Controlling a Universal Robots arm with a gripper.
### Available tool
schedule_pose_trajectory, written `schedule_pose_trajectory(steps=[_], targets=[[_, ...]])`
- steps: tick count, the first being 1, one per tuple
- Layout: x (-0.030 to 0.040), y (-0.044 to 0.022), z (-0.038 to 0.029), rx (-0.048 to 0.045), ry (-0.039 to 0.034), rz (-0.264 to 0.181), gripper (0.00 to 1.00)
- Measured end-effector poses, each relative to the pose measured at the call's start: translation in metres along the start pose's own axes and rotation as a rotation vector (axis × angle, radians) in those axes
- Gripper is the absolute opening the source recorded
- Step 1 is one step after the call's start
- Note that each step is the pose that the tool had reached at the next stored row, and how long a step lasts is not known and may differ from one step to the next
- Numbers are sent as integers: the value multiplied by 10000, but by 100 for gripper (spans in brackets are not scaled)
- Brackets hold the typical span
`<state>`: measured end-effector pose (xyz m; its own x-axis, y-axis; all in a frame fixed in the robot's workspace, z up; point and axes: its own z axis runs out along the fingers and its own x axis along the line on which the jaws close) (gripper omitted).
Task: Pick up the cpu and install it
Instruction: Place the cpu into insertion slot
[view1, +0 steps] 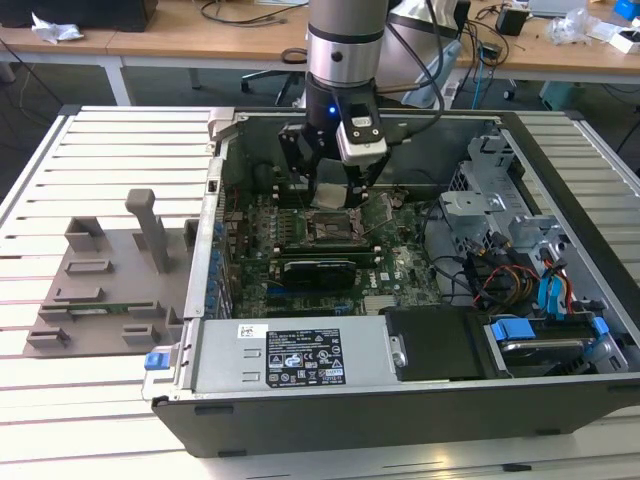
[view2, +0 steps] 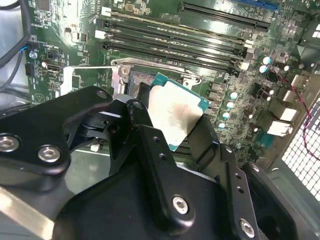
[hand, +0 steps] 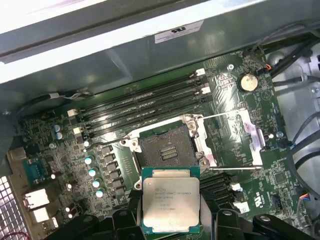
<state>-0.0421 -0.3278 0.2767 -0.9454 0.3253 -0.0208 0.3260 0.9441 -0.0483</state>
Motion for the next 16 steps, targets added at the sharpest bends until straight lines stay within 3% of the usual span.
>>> schedule_pose_trajectory(steps=[4,16], targets=[[0,0,2,15,33,701,55],[0,0,5,38,86,1775,55]])
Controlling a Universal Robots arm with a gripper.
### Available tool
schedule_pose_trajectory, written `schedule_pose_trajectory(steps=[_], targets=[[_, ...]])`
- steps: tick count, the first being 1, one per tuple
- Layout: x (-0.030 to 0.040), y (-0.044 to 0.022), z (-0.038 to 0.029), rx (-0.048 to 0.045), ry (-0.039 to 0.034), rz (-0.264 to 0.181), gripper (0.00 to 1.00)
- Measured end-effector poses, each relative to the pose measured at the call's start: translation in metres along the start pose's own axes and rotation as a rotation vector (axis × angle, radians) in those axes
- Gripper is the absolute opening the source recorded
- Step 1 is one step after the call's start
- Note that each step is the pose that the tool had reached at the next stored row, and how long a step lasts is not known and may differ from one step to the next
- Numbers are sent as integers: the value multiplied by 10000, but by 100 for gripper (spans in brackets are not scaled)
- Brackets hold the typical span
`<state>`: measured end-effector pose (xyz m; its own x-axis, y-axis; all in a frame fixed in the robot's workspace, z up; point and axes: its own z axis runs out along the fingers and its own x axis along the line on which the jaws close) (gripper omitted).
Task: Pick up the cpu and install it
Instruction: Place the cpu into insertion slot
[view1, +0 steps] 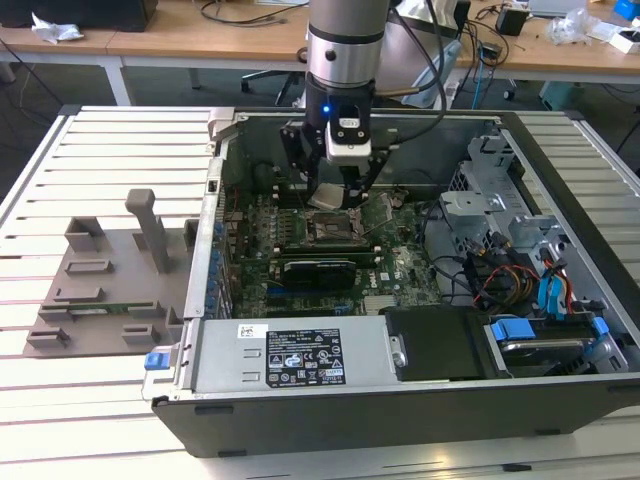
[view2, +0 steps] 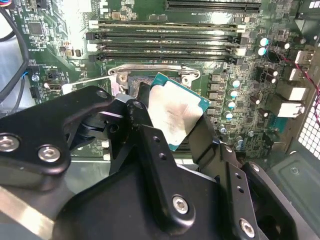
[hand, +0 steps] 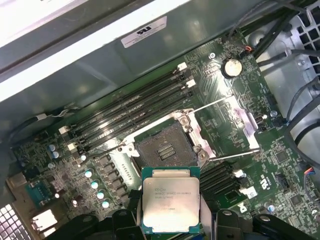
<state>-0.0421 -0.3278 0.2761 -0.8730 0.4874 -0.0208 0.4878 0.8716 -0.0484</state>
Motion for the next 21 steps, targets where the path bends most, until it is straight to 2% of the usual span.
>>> schedule_pose_trajectory(steps=[21], targets=[[0,0,4,26,60,1260,55]])
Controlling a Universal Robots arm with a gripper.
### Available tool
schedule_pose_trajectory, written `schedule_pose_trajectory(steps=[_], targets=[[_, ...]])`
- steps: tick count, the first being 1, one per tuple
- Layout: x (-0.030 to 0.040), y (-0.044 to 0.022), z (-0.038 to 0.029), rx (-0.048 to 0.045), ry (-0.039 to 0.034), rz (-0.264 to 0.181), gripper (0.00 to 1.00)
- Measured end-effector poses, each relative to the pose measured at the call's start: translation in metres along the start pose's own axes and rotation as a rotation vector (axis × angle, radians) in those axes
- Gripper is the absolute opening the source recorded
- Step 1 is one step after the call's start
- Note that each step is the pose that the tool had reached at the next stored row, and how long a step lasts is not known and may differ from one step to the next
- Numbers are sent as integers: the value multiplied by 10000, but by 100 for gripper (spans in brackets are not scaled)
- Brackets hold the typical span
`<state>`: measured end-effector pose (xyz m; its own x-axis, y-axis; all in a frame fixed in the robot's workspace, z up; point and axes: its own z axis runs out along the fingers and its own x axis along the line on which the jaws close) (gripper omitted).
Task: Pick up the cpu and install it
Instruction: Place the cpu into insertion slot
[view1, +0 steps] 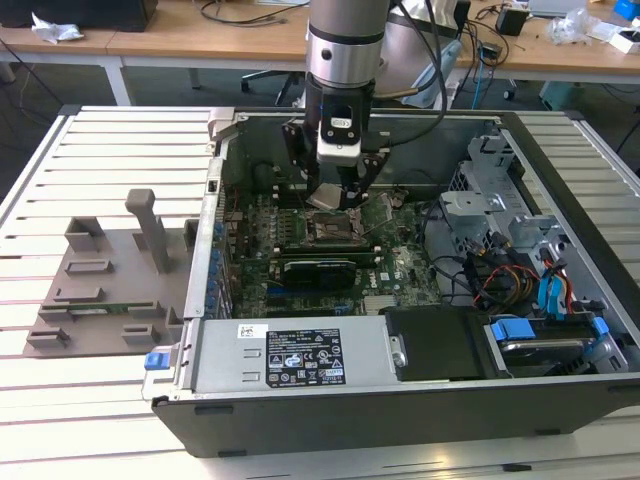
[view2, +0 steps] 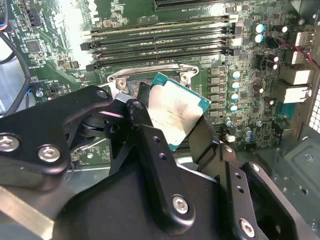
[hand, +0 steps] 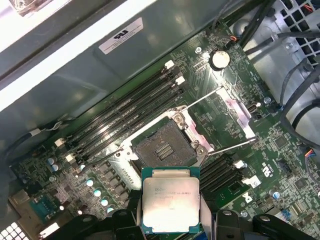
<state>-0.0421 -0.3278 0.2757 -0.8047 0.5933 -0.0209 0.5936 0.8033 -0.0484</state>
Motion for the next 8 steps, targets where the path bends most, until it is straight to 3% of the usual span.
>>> schedule_pose_trajectory(steps=[8], targets=[[0,0,1,20,45,909,55]])
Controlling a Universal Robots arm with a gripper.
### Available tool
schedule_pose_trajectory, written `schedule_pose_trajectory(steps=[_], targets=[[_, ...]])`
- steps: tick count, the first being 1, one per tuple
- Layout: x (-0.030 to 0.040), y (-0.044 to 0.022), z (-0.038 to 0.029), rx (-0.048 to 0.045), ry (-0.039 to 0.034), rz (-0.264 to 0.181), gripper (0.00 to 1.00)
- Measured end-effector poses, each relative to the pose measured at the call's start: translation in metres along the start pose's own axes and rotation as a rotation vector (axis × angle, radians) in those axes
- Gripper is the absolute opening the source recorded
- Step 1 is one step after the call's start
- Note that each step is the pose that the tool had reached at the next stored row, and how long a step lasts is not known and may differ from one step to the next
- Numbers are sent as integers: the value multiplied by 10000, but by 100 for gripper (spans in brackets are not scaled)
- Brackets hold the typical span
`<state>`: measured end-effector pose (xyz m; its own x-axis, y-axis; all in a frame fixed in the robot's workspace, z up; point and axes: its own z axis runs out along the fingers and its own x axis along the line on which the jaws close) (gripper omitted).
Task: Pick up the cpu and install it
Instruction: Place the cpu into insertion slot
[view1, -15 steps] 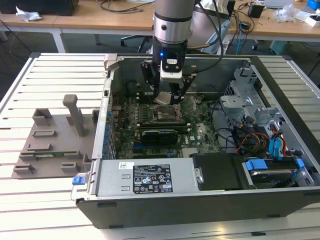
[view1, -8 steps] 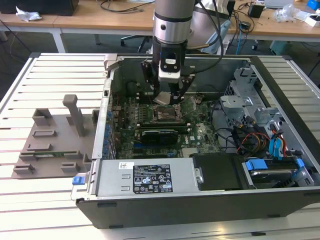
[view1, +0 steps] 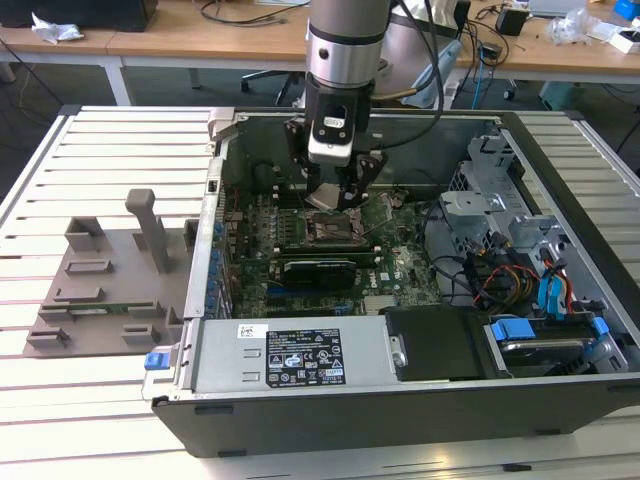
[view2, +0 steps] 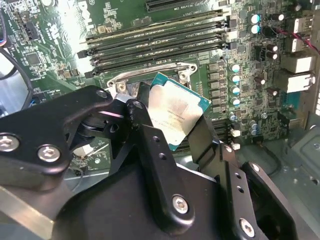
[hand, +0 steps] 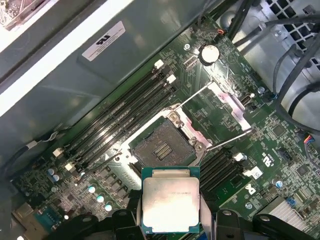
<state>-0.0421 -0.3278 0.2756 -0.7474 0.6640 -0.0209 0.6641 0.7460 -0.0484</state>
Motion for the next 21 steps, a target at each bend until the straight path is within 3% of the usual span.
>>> schedule_pose_trajectory(steps=[21], targets=[[0,0,1,20,49,1009,55]])
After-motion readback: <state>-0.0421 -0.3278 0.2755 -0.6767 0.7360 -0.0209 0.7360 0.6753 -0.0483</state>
